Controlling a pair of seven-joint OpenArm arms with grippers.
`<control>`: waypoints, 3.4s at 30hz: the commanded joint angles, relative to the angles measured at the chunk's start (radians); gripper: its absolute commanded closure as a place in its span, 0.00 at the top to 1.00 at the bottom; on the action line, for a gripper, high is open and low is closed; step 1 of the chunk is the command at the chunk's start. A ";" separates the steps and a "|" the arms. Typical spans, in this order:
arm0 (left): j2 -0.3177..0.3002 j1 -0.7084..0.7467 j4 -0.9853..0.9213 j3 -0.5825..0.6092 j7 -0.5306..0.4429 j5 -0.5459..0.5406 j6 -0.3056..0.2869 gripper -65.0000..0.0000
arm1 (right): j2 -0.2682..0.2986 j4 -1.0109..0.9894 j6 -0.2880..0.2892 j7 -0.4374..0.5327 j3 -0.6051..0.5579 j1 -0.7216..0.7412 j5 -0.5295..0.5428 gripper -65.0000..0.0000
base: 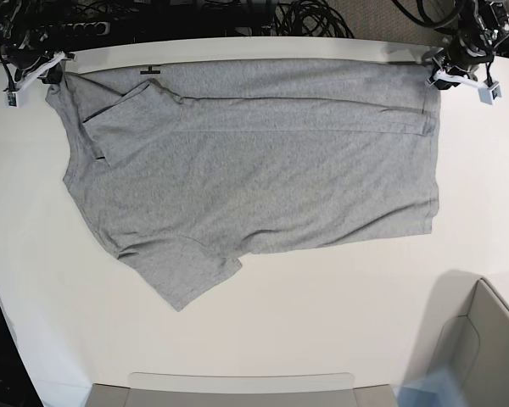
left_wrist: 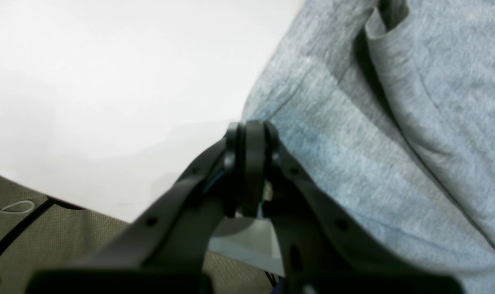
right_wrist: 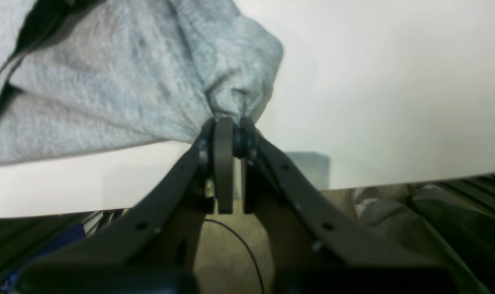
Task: Fold the T-shirt properly
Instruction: 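Pull the shirt toward the robot with both grippers, then release and move both grippers along the shirt sides toward the hem, then grasp the hem corners with both grippers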
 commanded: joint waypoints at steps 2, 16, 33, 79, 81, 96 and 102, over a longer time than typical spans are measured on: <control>-0.015 0.006 0.042 -0.009 -0.002 0.014 0.007 0.00 | 0.015 0.020 0.004 0.013 0.003 -0.012 0.008 0.02; -0.012 0.034 0.208 -0.010 0.000 0.014 0.008 0.14 | -0.019 0.188 0.004 0.013 0.026 -0.049 0.008 0.28; -0.013 -0.188 0.217 0.006 0.000 0.015 0.008 0.00 | 0.018 0.228 0.002 -0.041 -0.114 0.336 -0.063 0.28; 0.038 -0.394 0.138 0.132 0.107 0.015 0.008 0.00 | -0.125 -0.031 -0.001 -0.081 -0.419 0.622 -0.443 0.28; 0.038 -0.391 0.138 0.132 0.107 0.015 0.008 0.00 | -0.123 -0.026 0.001 -0.079 -0.419 0.696 -0.443 0.28; 0.036 -0.392 0.138 0.132 0.115 0.014 0.008 0.00 | -0.025 -1.054 -0.047 0.367 -0.637 1.242 -0.446 0.29; 0.038 -0.394 0.136 0.132 0.115 0.012 0.008 0.00 | -0.040 -1.203 -0.133 0.502 -0.648 1.228 -0.449 0.29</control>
